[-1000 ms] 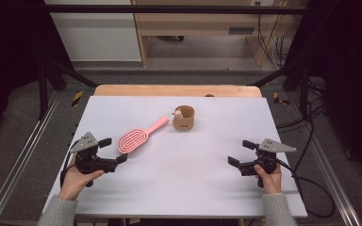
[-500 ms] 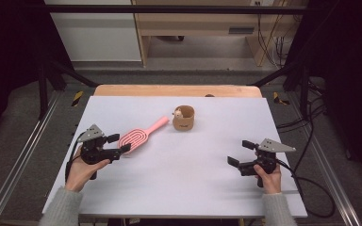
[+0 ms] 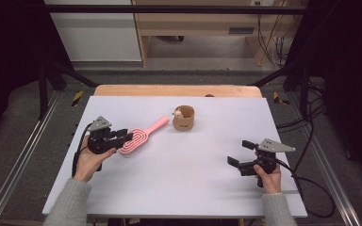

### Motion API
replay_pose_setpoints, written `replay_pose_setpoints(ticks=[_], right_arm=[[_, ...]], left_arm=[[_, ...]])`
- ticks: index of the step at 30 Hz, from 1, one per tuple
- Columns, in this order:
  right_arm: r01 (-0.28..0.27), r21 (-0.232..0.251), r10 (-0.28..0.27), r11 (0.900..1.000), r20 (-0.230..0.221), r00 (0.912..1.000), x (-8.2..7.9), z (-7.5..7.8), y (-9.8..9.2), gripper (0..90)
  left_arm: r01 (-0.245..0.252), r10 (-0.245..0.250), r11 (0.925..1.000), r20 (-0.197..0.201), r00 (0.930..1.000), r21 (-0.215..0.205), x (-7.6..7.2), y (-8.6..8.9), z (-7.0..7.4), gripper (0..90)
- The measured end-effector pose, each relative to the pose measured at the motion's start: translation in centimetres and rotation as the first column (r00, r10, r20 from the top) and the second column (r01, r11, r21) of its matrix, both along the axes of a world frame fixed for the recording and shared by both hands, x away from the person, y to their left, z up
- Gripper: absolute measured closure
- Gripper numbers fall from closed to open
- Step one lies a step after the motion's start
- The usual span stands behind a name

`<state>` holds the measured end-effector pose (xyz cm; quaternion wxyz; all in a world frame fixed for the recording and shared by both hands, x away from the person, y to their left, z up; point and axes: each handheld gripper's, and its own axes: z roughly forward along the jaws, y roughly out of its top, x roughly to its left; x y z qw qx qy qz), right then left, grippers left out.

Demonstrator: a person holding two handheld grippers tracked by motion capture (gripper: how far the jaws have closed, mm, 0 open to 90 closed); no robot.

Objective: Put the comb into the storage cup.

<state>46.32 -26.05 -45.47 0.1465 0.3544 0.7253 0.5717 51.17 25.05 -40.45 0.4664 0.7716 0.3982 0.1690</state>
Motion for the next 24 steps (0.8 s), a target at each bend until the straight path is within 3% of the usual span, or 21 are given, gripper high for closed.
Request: replay_pose_setpoints(ticks=[14, 24], right_arm=[[-0.001, -0.002, 0.001, 1.0, -0.001, 1.0, 0.0, 0.0, 0.1, 0.6], [-0.002, -0.011, 0.002, 1.0, -0.006, 1.0, 0.0, -0.1, 0.1, 0.7]], left_arm=[[-0.024, 0.024, 0.9995, 0.001, 0.9997, 0.023, 1.9, -1.6, 0.6, 85.2], [-0.05, 0.05, 0.9983, 0.006, 0.9988, 0.029, 3.5, -2.8, 0.8, 89.7]])
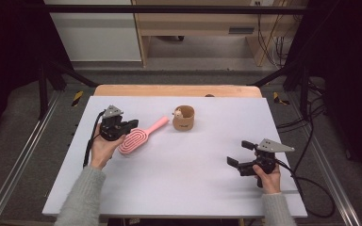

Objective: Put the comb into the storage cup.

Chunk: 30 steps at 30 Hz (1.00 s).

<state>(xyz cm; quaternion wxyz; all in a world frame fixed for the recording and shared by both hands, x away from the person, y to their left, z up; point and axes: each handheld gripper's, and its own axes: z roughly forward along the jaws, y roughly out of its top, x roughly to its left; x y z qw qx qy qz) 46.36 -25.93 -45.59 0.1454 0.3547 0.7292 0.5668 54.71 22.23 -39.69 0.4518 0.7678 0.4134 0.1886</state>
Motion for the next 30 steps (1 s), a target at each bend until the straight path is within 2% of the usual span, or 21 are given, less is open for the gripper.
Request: replay_pose_setpoints(ticks=[14, 21, 30], right_arm=[[-0.001, -0.004, 0.001, 1.0, -0.001, 1.0, 0.0, -0.1, 0.0, 0.6], [-0.003, -0.008, 0.003, 1.0, 0.0, 1.0, 0.1, -0.1, 0.1, 0.7], [-0.003, -0.009, 0.003, 1.0, 0.0, 1.0, 0.1, -0.1, 0.1, 0.6]], left_arm=[[-0.007, 0.009, 0.9993, -0.031, 0.9995, 0.038, 1.9, -1.4, -0.6, 89.6], [0.001, 0.003, 0.9982, -0.054, 0.9985, 0.06, 2.9, -2.7, -1.7, 89.6], [-0.005, 0.011, 0.9967, -0.077, 0.9969, 0.081, 4.1, -4.2, -2.5, 89.6]])
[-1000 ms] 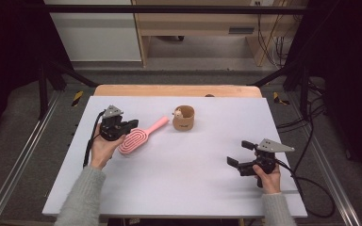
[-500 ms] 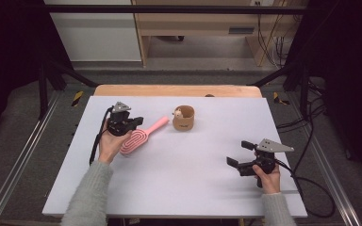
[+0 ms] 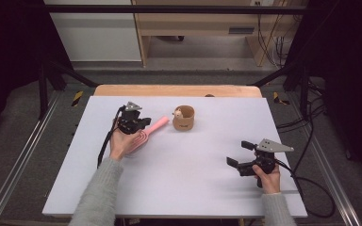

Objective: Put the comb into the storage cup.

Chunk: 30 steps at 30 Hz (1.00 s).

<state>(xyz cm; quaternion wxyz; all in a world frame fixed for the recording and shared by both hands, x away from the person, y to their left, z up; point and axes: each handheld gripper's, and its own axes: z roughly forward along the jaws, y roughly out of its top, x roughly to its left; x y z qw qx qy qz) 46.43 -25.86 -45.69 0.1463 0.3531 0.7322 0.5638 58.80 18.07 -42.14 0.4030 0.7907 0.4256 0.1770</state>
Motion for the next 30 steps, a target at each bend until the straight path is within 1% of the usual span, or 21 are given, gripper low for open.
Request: replay_pose_setpoints(ticks=[1, 5, 7, 14, 15, 20, 21, 22, 24, 25, 27, 30], right_arm=[[0.0, 0.0, 0.0, 1.0, -0.002, 1.0, 0.0, 0.0, 0.0, 0.6], [0.001, -0.003, -0.001, 1.0, -0.002, 1.0, 0.0, 0.0, 0.0, 0.6], [0.0, -0.003, 0.0, 1.0, -0.002, 1.0, 0.0, 0.0, 0.0, 0.6], [0.001, -0.004, -0.001, 1.0, -0.004, 1.0, 0.0, 0.0, 0.0, 0.6], [0.001, -0.004, -0.001, 1.0, -0.004, 1.0, 0.0, 0.0, 0.0, 0.6], [0.0, -0.005, 0.0, 1.0, -0.003, 1.0, 0.0, -0.1, 0.1, 0.6], [0.0, -0.005, 0.0, 1.0, -0.005, 1.0, 0.0, -0.1, 0.1, 0.6], [0.0, -0.005, 0.0, 1.0, -0.004, 1.0, 0.0, -0.1, 0.1, 0.7], [-0.001, -0.003, 0.001, 1.0, -0.003, 1.0, 0.0, 0.0, 0.1, 0.7], [-0.001, -0.004, 0.001, 1.0, -0.004, 1.0, 0.0, 0.0, 0.1, 0.6], [-0.001, -0.005, 0.001, 1.0, -0.004, 1.0, 0.0, 0.0, 0.1, 0.7], [-0.002, -0.003, 0.002, 1.0, -0.004, 1.0, 0.0, 0.0, 0.1, 0.6]], left_arm=[[-0.002, 0.002, 1.0, -0.008, 1.0, -0.002, 0.2, -0.2, -0.1, 89.6], [-0.015, 0.015, 0.9998, -0.013, 0.9998, -0.008, 0.5, -0.5, -0.4, 89.6], [-0.024, 0.024, 0.9997, -0.015, 0.9996, -0.001, 0.8, -0.7, -0.8, 89.6], [-0.041, 0.041, 0.9992, -0.026, 0.9988, 0.006, 1.4, -0.9, -1.6, 89.6], [-0.045, 0.046, 0.9987, -0.027, 0.9986, 0.023, 1.6, -1.0, -1.9, 89.6], [-0.055, 0.056, 0.998, -0.039, 0.9977, 0.031, 1.9, -1.1, -2.4, 89.6], [-0.058, 0.059, 0.9976, -0.043, 0.9973, 0.039, 2.0, -1.2, -2.6, 89.6], [-0.058, 0.06, 0.9974, -0.039, 0.9975, 0.043, 2.1, -1.2, -2.7, 89.6], [-0.058, 0.059, 0.9973, -0.04, 0.9974, 0.045, 2.1, -1.3, -2.7, 89.6], [-0.059, 0.061, 0.9968, -0.043, 0.9972, 0.054, 2.1, -1.3, -2.8, 89.6], [-0.056, 0.06, 0.9963, -0.061, 0.9963, 0.065, 2.3, -1.4, -2.8, 89.6], [-0.051, 0.057, 0.9957, -0.071, 0.9958, 0.078, 2.3, -1.5, -2.7, 89.6]])
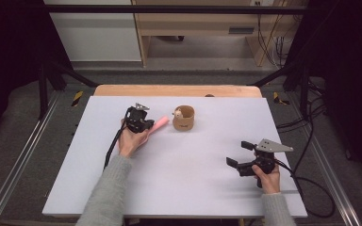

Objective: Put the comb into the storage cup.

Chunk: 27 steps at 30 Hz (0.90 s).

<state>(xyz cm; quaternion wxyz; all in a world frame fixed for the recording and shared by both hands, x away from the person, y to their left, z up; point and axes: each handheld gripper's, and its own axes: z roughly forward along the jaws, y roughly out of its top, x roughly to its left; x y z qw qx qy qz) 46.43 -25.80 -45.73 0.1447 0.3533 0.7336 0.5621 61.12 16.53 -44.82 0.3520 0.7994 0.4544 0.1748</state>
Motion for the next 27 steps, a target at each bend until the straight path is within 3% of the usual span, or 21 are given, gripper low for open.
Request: replay_pose_setpoints(ticks=[15, 27], right_arm=[[-0.002, -0.002, 0.002, 1.0, 0.0, 1.0, -0.01, 0.02, -0.03, 0.7], [-0.004, -0.001, 0.004, 1.0, -0.001, 1.0, 0.0, 0.01, -0.02, 0.7]], left_arm=[[-0.033, 0.034, 0.9991, -0.02, 0.9992, 0.025, 0.79, -0.37, -0.18, 89.7], [-0.011, 0.012, 0.9997, -0.047, 0.9988, 0.023, 0.64, -0.56, -0.3, 89.7]])
